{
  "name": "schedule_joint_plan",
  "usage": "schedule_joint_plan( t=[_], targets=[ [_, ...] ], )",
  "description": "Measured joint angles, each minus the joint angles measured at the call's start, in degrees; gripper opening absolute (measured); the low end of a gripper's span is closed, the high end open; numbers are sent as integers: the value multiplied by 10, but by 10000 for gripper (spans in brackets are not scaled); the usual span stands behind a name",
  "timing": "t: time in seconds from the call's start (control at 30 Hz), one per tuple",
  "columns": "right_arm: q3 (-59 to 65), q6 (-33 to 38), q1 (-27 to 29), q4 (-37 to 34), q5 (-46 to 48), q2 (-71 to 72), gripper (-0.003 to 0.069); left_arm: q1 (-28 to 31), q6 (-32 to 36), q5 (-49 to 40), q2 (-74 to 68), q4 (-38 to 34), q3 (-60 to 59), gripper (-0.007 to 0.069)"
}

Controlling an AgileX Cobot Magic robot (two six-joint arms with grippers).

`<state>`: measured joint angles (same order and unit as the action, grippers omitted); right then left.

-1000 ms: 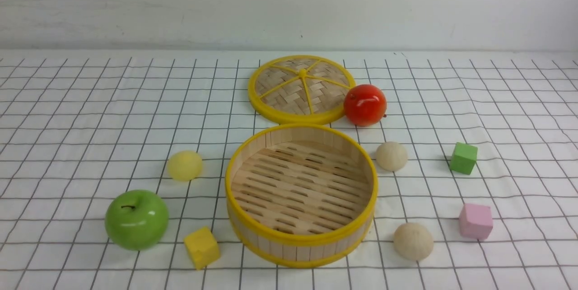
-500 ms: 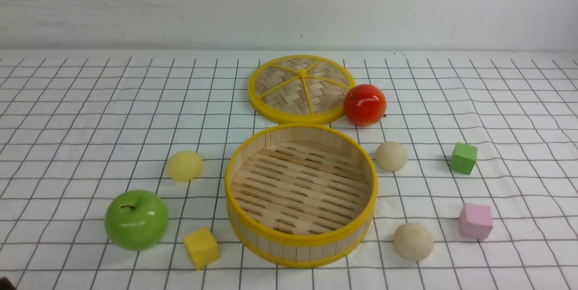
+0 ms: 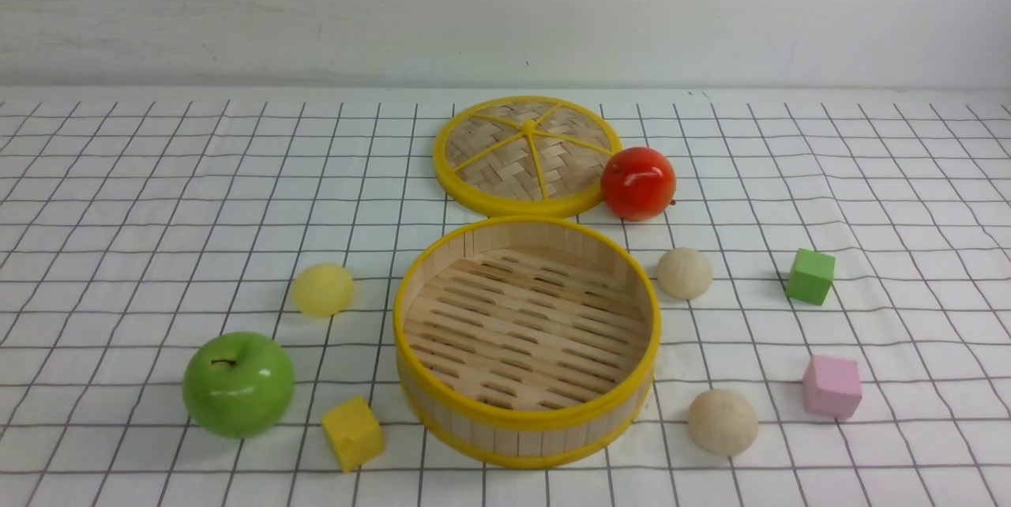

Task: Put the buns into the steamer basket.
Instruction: Use the left arm to grab a steamed stuffed bun

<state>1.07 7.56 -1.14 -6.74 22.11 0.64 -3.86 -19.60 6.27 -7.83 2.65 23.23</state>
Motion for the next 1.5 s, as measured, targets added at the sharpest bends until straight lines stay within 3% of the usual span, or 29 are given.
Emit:
schedule_joint_plan(
  t=[0.13,0.3,0.5,0.7,1.0,1.23,1.37,1.5],
  targets=[
    [0,0,0,0,0,0,239,0,0,-174,-124,-9,148,238],
    [0,0,0,0,0,0,239,0,0,-333,-258,-16,213,238],
    [0,0,0,0,0,0,239,0,1,-358,-398,-19,213,238],
    [0,0,0,0,0,0,239,0,1,-338,-560,-83,231,238],
    [0,0,0,0,0,0,239,-3,123,-445,-764,-184,395,238],
    [0,0,0,0,0,0,239,-73,107,-510,-908,-111,556,238],
    [0,1,0,0,0,0,239,-103,20,-532,-995,-18,622,238],
    [0,2,0,0,0,0,239,-103,-19,-527,-1042,14,649,238]
  ],
)
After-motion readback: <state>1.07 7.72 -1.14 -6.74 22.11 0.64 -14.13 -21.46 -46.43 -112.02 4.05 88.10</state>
